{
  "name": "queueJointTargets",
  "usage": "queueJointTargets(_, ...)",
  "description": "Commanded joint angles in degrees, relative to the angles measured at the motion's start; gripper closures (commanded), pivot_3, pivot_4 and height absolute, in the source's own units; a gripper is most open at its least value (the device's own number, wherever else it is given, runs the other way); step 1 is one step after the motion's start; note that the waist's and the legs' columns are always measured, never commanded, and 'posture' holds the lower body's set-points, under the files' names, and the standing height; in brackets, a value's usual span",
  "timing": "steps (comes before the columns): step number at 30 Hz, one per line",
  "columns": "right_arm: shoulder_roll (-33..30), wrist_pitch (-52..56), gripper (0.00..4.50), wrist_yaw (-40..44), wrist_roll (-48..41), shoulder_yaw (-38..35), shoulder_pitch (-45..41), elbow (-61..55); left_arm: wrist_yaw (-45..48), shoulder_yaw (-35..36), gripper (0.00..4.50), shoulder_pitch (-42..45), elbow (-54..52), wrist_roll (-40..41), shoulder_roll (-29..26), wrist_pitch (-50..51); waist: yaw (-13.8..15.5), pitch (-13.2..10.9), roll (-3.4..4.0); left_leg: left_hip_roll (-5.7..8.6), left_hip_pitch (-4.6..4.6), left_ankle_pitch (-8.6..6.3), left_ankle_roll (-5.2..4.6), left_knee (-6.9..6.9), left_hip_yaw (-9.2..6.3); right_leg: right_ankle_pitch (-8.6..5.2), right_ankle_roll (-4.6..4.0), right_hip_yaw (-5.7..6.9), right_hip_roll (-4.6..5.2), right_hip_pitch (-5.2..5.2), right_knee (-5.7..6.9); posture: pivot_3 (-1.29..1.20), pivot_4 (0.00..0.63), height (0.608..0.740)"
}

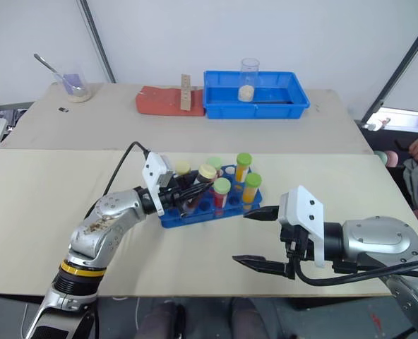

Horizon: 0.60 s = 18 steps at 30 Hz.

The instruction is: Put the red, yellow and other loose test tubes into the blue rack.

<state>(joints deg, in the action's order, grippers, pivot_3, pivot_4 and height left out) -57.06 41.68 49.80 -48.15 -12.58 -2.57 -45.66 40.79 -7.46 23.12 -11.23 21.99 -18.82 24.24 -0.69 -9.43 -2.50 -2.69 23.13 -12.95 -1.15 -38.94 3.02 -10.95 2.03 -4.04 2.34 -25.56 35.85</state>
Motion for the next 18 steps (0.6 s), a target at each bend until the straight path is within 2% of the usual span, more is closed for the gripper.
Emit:
queueJointTargets(1, -0.5, -0.3, 0.0, -0.7, -0.4, -1.8, -0.1, -1.5, -0.9, 0.1, 3.58, -1.3, -0.7, -0.7, 1.2, -2.6, 0.0, 0.0, 0.0, 0.0, -0.01, 0.0, 0.0, 0.0, -0.01, -0.01, -0.01, 0.0, 0.0, 0.03, -0.02, 0.0, 0.15, 0.74)
queueJointTargets(10, 0.4, -0.4, 0.0, -3.3, -0.6, -1.6, -0.1, -1.9, -4.0, 1.1, 3.58, -4.9, -0.1, -3.7, 3.6, -10.7, 0.0, 0.0, 0.0, 0.0, -0.1, 0.0, 0.0, 0.0, -0.02, -0.05, -0.08, 0.01, 0.01, 0.19, -0.09, 0.0, 0.15, 0.74)
queueJointTargets(18, 2.0, -1.3, 0.0, -6.4, 1.4, -0.9, -0.8, -1.4, -5.1, 2.0, 3.58, -7.5, 1.7, -5.8, 3.6, -17.1, -0.2, 0.0, 0.0, -0.02, -0.25, -0.01, 0.01, 0.04, 0.0, -0.08, -0.12, 0.0, 0.01, 0.29, -0.09, 0.0, 0.15, 0.74)
